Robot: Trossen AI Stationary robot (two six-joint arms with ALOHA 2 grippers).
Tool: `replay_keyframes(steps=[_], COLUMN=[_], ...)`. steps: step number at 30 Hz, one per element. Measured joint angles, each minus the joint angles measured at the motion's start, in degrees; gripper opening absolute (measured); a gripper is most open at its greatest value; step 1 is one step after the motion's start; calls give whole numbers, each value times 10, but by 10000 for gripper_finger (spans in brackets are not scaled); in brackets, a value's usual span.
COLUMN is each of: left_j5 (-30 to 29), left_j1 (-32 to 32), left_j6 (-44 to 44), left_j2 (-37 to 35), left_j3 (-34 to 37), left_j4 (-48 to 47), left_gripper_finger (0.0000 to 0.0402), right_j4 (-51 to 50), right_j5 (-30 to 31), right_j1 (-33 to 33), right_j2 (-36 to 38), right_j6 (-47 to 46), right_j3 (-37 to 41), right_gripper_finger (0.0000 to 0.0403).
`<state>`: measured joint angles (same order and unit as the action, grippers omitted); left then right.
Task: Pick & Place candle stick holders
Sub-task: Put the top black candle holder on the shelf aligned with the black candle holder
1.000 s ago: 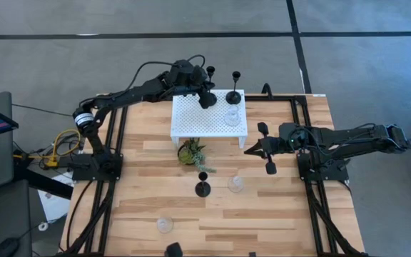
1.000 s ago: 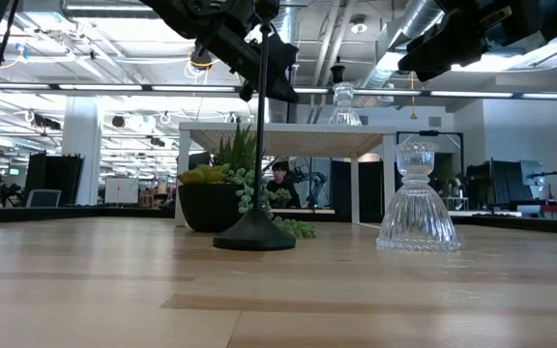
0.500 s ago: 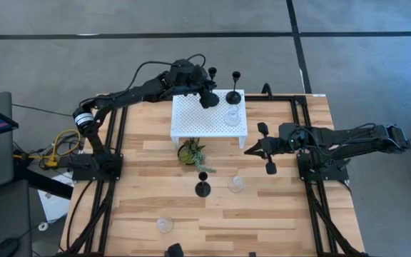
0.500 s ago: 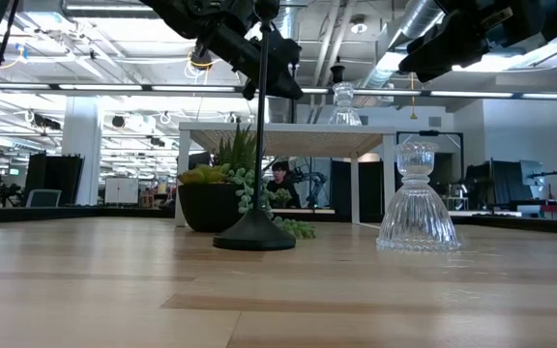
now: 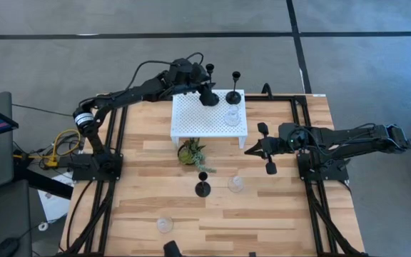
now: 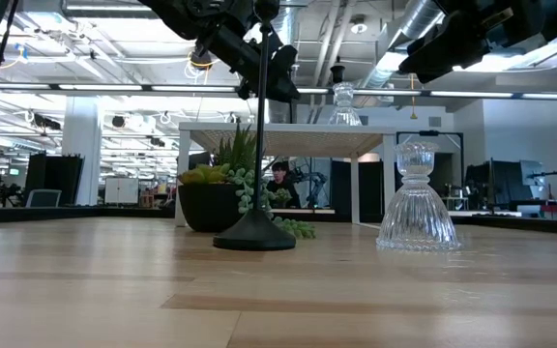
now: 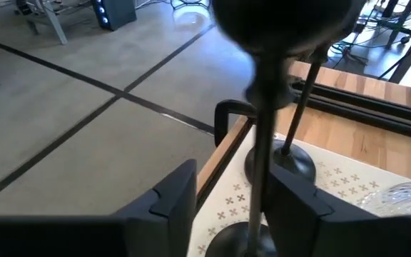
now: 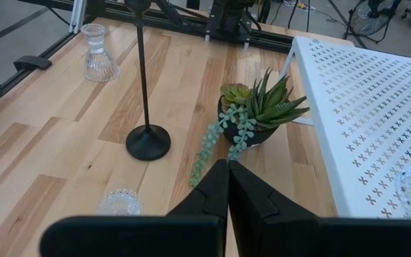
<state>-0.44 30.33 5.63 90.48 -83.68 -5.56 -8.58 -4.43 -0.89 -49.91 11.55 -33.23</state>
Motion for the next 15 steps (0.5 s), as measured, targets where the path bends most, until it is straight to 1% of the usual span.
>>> replay_keyframes(steps=[5,8,11,15], left_j5=[0,0,0,0], left_j1=[-1,0,-4,-5], left_j6=[1,0,0,1], left_j2=[0,-3,-4,-15], left_j3=[0,0,0,1], left_j4=[-6,-28,-41,-45], left_gripper_finger=[195,215,228,236], right_j4=[0,0,-2,-2], right_j5=[0,0,0,0], right_j1=[0,0,0,0], right_j2=[0,0,0,0], right_j6=[0,0,0,0], right_j3=[0,0,0,0], right_gripper_finger=[0,0,0,0])
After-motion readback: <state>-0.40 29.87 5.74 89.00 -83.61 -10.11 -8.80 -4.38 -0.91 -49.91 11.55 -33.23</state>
